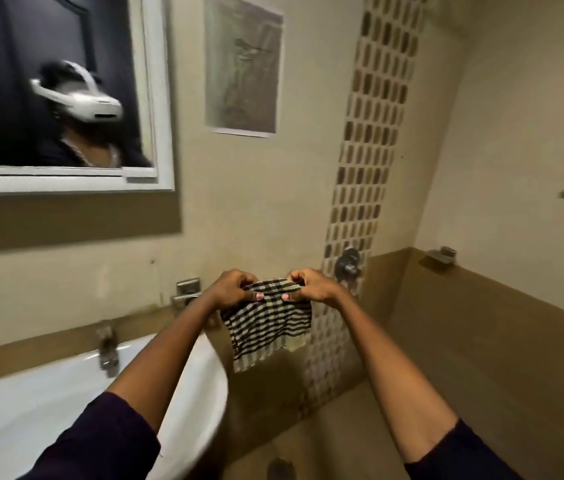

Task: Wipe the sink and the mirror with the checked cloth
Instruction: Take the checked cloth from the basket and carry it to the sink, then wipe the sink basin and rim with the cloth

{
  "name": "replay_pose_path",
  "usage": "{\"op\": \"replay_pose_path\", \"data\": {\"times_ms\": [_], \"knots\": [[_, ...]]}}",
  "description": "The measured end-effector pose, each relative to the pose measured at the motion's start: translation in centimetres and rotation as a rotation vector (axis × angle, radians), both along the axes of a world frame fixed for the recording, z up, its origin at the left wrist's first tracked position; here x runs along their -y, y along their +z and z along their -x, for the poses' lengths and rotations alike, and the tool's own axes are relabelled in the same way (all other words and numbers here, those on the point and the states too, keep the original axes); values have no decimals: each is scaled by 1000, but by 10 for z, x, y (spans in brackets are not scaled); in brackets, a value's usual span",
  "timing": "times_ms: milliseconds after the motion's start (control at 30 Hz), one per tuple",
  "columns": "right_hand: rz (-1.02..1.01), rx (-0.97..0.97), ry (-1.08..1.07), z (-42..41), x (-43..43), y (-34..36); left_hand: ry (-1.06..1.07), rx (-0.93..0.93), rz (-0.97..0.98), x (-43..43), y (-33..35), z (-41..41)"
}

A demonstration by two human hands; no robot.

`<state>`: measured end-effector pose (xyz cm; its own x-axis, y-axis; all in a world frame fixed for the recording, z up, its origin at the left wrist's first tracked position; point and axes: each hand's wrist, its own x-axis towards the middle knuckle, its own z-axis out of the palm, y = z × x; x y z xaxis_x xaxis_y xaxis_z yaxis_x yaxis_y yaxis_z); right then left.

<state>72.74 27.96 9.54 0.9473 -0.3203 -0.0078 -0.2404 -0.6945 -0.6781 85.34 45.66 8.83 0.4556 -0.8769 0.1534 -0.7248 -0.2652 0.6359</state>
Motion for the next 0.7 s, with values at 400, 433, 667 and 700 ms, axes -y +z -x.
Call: {"op": "replay_pose_path", "data": {"times_ms": [400,433,667,700], "knots": [[-298,-368,327,-100,-96,-47,55,-609,-260,-122,-57,-69],[-368,-428,341,-101,-93,-52,37,-693,-298,-123,-61,-71],[-351,-567,246,-122,-67,-118,202,-470,-346,-92,-118,-72],[-229,-522,224,-124,-66,-129,282,-377,-330,-83,-134,-71]]}}
